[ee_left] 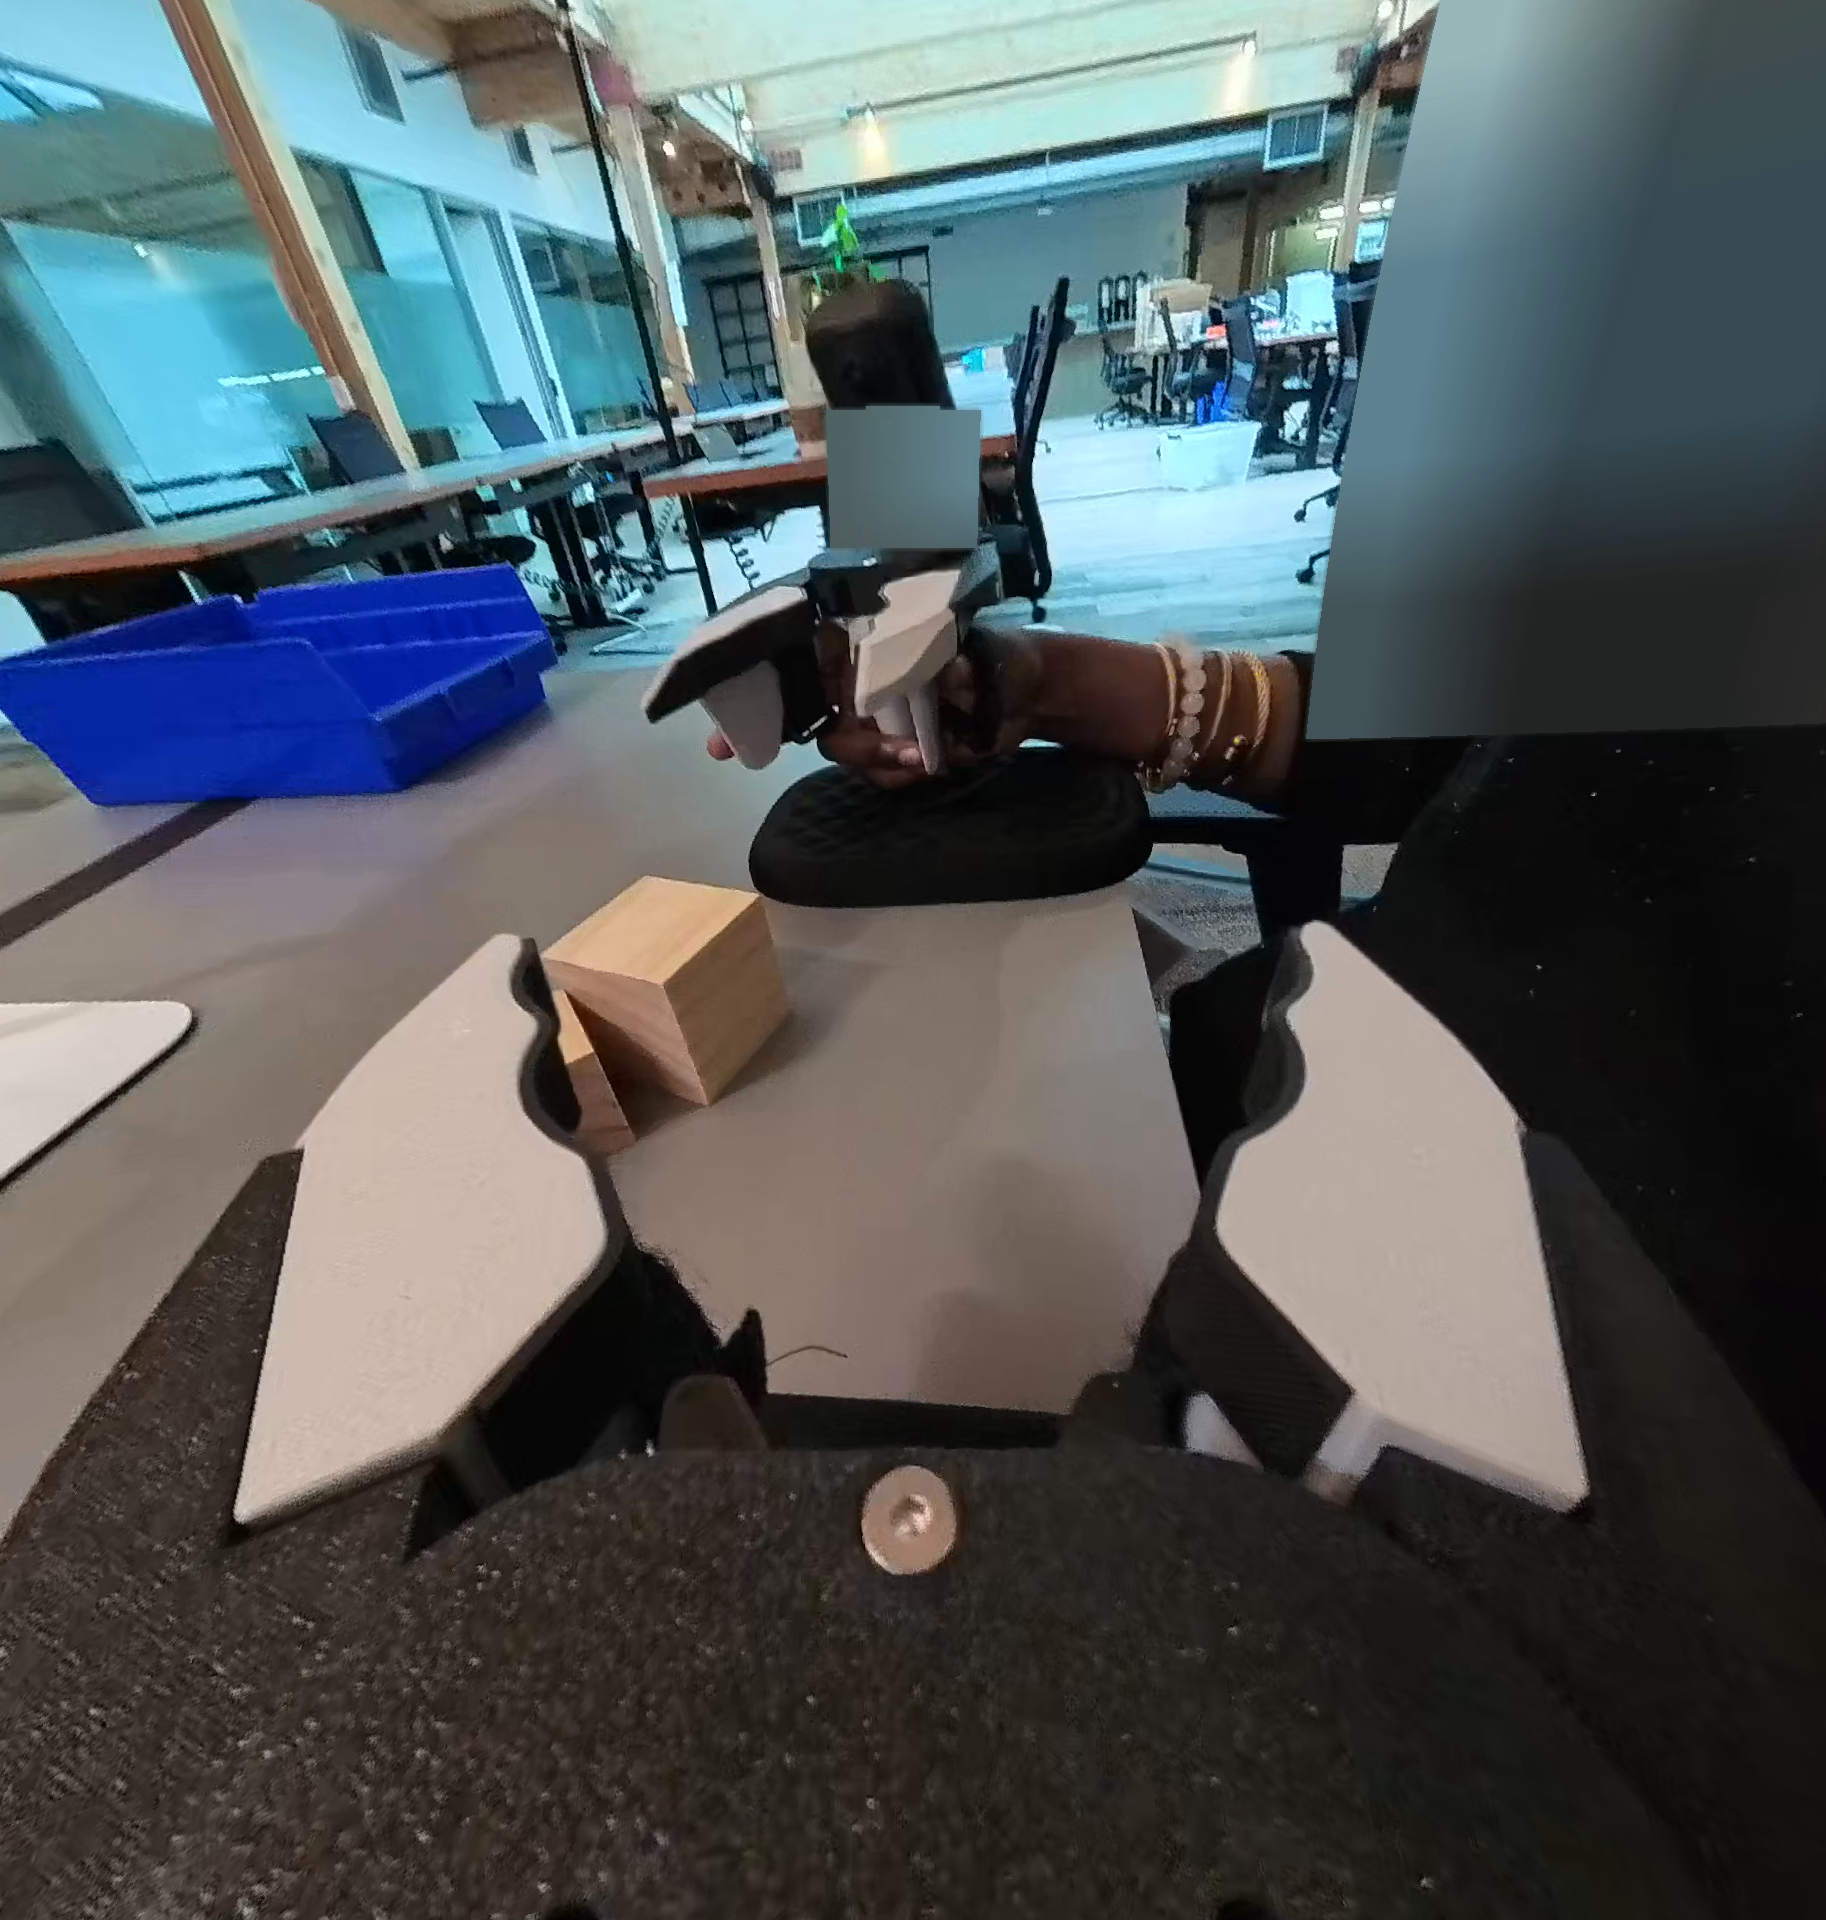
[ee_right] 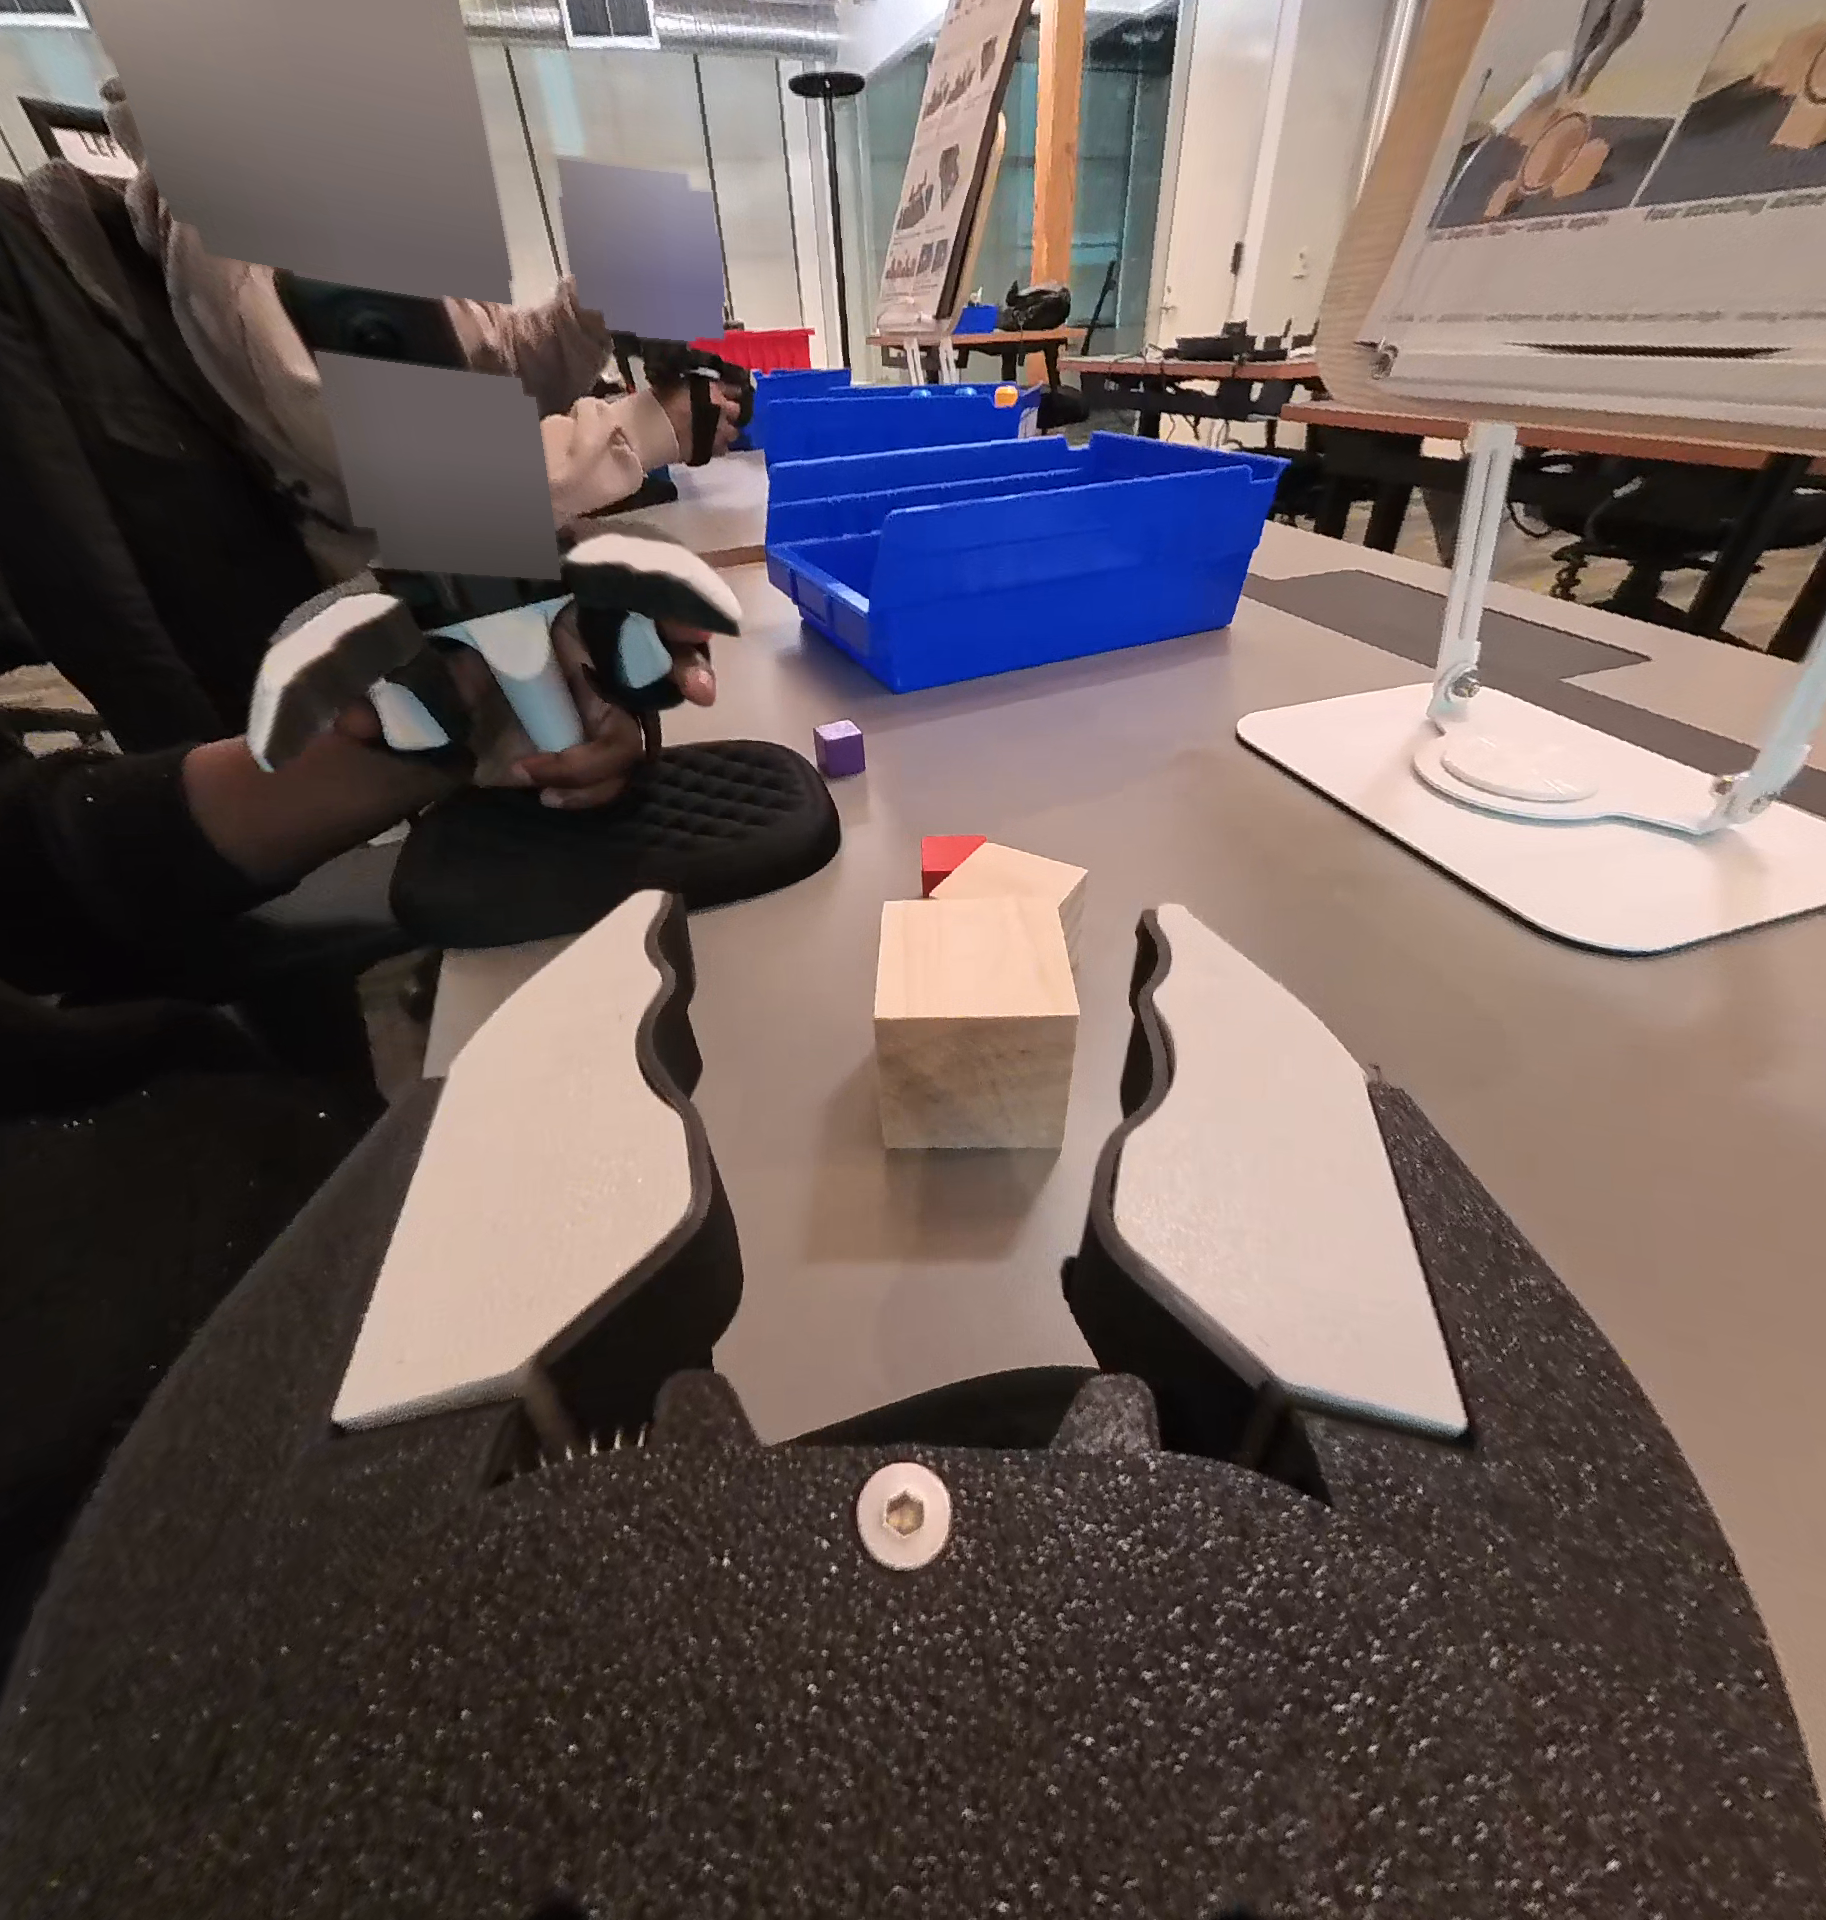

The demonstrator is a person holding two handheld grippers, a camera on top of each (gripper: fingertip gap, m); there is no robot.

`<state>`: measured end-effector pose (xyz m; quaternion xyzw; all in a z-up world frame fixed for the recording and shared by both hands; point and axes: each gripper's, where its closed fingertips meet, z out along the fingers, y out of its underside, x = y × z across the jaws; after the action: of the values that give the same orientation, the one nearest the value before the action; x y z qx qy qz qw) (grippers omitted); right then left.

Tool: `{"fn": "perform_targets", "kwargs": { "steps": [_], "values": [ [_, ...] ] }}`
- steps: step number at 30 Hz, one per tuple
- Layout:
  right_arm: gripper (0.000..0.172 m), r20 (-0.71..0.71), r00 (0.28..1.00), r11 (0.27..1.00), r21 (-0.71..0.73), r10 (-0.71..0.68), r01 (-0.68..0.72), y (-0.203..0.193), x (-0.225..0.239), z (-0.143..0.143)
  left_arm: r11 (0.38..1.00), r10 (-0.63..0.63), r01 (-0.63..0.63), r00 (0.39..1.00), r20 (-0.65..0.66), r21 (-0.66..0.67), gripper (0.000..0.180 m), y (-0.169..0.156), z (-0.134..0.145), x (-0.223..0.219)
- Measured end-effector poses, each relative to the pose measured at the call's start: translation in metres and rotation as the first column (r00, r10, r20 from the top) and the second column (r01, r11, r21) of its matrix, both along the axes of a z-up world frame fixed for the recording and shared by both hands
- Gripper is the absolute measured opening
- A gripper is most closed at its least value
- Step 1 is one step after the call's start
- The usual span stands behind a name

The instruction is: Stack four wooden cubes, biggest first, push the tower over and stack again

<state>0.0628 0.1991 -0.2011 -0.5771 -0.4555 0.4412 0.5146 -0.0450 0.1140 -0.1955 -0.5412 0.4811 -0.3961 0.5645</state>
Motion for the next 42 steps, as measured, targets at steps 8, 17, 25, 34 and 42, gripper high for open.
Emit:
{"fn": "perform_targets", "kwargs": {
  "steps": [8,17,25,34,42],
  "values": [
    [0.093,0.134,0.990,0.999,-0.003,-0.031,0.032,0.004,-0.009,-0.010,1.000,0.010,-0.011,1.000,0.019,0.007,0.125,0.000,0.002,-0.002],
    [0.121,0.602,0.797,0.997,-0.006,-0.056,0.074,0.010,-0.013,-0.026,1.000,0.027,-0.028,0.999,0.020,0.014,0.123,0.002,0.002,-0.002],
    [0.120,0.813,0.582,0.994,-0.075,0.015,0.079,0.014,-0.022,-0.053,0.999,0.031,-0.032,0.999,0.025,0.008,0.121,0.003,0.002,-0.003],
    [0.102,0.882,0.471,0.985,-0.105,0.029,0.135,0.025,-0.032,-0.088,0.999,0.033,-0.033,0.999,0.036,0.001,0.117,0.004,0.003,-0.004],
    [0.068,0.885,0.462,0.984,-0.130,0.061,0.119,0.024,-0.032,-0.094,0.999,0.037,-0.037,0.998,0.046,-0.002,0.115,0.005,0.004,-0.005]
  ]
}}
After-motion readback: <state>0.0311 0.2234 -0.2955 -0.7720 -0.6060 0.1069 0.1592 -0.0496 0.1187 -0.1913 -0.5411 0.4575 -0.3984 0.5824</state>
